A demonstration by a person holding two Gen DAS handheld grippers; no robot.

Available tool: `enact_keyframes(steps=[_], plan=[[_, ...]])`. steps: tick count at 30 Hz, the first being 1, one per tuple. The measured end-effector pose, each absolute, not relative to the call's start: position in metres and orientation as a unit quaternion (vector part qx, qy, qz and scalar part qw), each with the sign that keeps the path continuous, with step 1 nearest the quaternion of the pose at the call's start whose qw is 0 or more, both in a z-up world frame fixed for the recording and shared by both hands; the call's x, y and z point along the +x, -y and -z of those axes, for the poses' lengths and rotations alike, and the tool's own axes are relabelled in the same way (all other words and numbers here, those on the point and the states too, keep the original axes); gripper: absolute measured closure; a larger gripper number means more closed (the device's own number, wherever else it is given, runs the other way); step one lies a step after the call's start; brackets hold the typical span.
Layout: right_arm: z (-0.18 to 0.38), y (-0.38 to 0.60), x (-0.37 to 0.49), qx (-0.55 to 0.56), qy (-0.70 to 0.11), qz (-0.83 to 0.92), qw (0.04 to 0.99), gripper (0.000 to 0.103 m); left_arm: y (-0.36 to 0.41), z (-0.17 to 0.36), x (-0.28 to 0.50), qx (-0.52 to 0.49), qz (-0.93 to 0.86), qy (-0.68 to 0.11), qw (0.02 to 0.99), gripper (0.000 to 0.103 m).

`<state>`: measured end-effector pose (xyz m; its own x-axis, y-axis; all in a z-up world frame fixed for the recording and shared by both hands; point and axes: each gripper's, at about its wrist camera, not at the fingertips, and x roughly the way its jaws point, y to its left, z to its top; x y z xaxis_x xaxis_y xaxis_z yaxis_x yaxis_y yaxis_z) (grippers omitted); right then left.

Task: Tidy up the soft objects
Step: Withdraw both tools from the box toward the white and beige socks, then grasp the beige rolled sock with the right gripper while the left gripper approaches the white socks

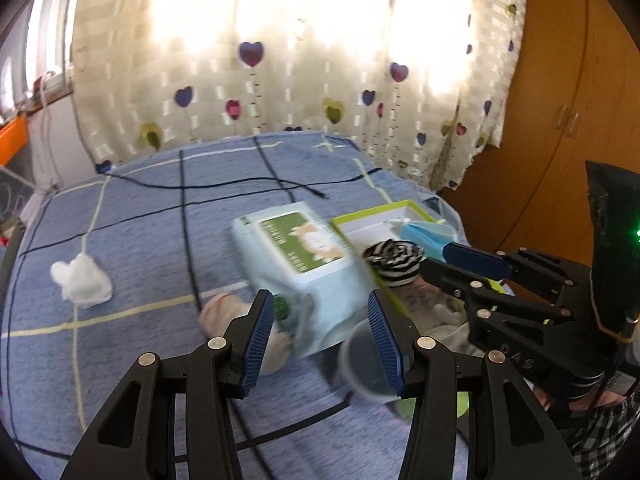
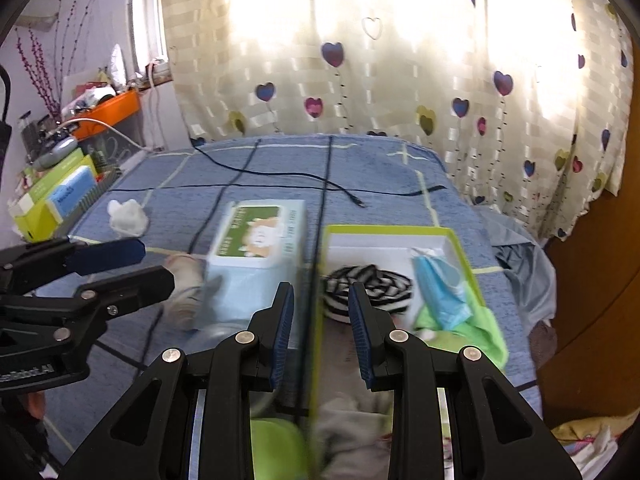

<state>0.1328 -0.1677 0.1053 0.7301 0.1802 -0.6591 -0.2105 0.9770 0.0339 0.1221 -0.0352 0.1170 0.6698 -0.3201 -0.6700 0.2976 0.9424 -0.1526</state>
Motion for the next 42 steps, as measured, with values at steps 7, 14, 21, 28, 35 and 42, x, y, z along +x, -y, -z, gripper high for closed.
enact_keyframes(steps=[7, 14, 21, 28, 35, 42], plan=[[-0.104, 0.140, 0.131, -0.022, -0.348, -0.134, 0.928, 0.073, -0.008, -0.108, 0.115, -0.032, 0.130, -0.376, 0.917, 0.049], [-0.098, 0.111, 0.135, -0.027, -0.357, -0.170, 0.918, 0.073, -0.044, -0.099, 0.110, -0.052, 0.098, -0.383, 0.917, 0.048], [-0.088, 0.074, 0.143, -0.044, -0.376, -0.206, 0.902, 0.073, -0.080, -0.088, 0.113, -0.070, 0.067, -0.392, 0.915, 0.047], [-0.069, 0.046, 0.159, -0.075, -0.400, -0.213, 0.888, 0.073, -0.101, -0.079, 0.116, -0.082, 0.055, -0.400, 0.911, 0.047], [-0.057, 0.029, 0.174, -0.097, -0.420, -0.209, 0.878, 0.073, -0.113, -0.070, 0.120, -0.091, 0.050, -0.407, 0.908, 0.047], [-0.049, 0.020, 0.181, -0.129, -0.433, -0.207, 0.868, 0.034, -0.121, -0.065, 0.124, -0.099, 0.048, -0.409, 0.906, 0.047]])
